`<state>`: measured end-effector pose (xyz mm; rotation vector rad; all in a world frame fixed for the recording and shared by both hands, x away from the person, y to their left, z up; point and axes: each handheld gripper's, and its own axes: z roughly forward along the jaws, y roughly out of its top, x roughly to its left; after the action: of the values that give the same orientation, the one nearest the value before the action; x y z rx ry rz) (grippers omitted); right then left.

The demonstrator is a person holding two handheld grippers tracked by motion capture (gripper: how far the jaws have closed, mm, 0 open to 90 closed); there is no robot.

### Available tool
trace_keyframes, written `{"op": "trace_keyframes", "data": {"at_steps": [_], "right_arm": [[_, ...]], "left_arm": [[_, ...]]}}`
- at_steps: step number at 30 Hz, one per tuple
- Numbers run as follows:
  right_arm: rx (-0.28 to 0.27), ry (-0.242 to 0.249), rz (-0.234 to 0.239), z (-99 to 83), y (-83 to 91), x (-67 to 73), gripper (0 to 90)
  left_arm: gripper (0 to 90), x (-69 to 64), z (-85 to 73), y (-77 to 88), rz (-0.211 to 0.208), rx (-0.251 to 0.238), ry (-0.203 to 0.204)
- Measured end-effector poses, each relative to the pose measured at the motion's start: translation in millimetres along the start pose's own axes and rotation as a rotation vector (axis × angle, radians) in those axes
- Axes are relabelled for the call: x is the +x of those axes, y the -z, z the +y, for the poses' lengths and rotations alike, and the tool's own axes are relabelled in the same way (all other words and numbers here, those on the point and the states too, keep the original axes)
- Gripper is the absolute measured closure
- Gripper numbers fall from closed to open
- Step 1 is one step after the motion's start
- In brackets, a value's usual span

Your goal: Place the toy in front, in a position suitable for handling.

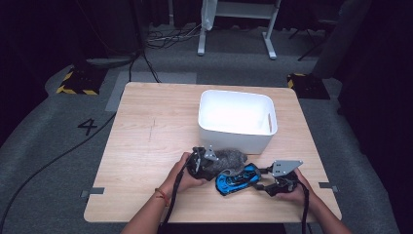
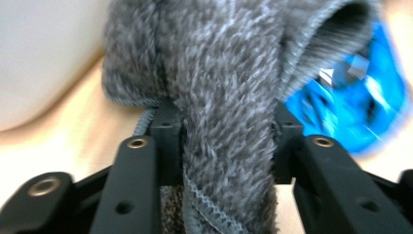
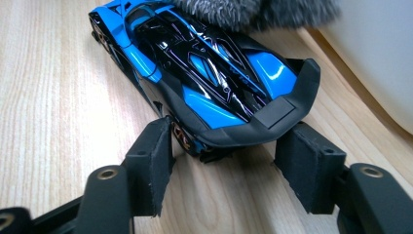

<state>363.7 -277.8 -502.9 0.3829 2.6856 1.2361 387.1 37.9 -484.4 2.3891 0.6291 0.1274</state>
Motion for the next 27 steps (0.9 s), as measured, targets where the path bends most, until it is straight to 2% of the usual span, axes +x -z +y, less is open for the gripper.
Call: {"op": "trace_keyframes", "data": {"at_steps": [2, 4, 5, 9, 10, 11, 12, 13, 14, 17, 21, 23, 24, 25, 27], "right_arm": [[0.001, 0.009, -0.003, 2.4, -1.9, 2.9, 42.3], [0.002, 0.016, -0.001, 4.3, -4.1, 4.4, 42.5], [0.000, 0.015, 0.000, 4.5, -4.6, 4.6, 42.4], [0.003, 0.006, -0.001, 4.6, -4.5, 4.6, 42.5], [0.003, 0.000, -0.010, 4.2, -4.0, 5.5, 49.1], [0.003, 0.000, -0.010, 4.2, -4.0, 5.5, 49.1], [-0.003, 0.022, -0.008, 2.3, -0.8, 5.3, 73.4], [-0.007, 0.036, -0.043, 1.0, 0.3, 4.8, 72.6], [-0.009, 0.022, -0.051, 0.1, 0.7, 3.6, 69.9], [-0.010, -0.001, -0.066, -0.4, 1.2, 1.8, 60.5], [-0.024, -0.018, -0.058, 1.3, 2.3, 2.3, 56.7], [-0.050, -0.007, -0.066, 6.6, 7.9, 4.5, 53.4], [-0.080, -0.017, -0.056, 9.2, 12.2, 5.6, 52.9], [-0.080, -0.017, -0.056, 9.2, 12.2, 5.6, 52.9], [-0.138, -0.049, -0.046, 17.0, 18.5, 7.4, 47.4]], "left_arm": [[53.8, -0.6, 7.8, -6.8, 0.001, -0.036, 0.027], [53.9, -2.0, 11.8, -9.2, -0.001, -0.038, 0.028], [55.5, -5.7, 16.8, -12.7, 0.015, -0.023, -0.007], [58.3, -8.4, 19.7, -13.9, 0.026, -0.014, -0.020], [58.3, -6.4, 17.7, -11.9, 0.023, -0.007, -0.016], [58.3, -6.4, 17.7, -11.9, 0.023, -0.007, -0.016], [58.4, -3.8, 13.7, -7.9, 0.030, 0.000, -0.013], [58.5, -2.8, 11.0, -6.4, 0.034, 0.013, -0.016], [58.4, -1.8, 7.6, -5.0, 0.036, 0.019, -0.018], [58.1, 0.1, -2.4, -0.4, 0.030, 0.013, -0.002], [58.5, 0.5, -7.1, 3.5, 0.033, 0.015, -0.001], [58.5, -0.3, -8.7, 5.4, 0.039, 0.020, -0.010], [58.5, -0.3, -10.5, 6.8, 0.042, 0.022, -0.008], [58.6, -0.3, -10.5, 6.8, 0.042, 0.022, -0.008], [59.0, -0.1, -11.2, 5.9, 0.040, 0.017, -0.008]]}}
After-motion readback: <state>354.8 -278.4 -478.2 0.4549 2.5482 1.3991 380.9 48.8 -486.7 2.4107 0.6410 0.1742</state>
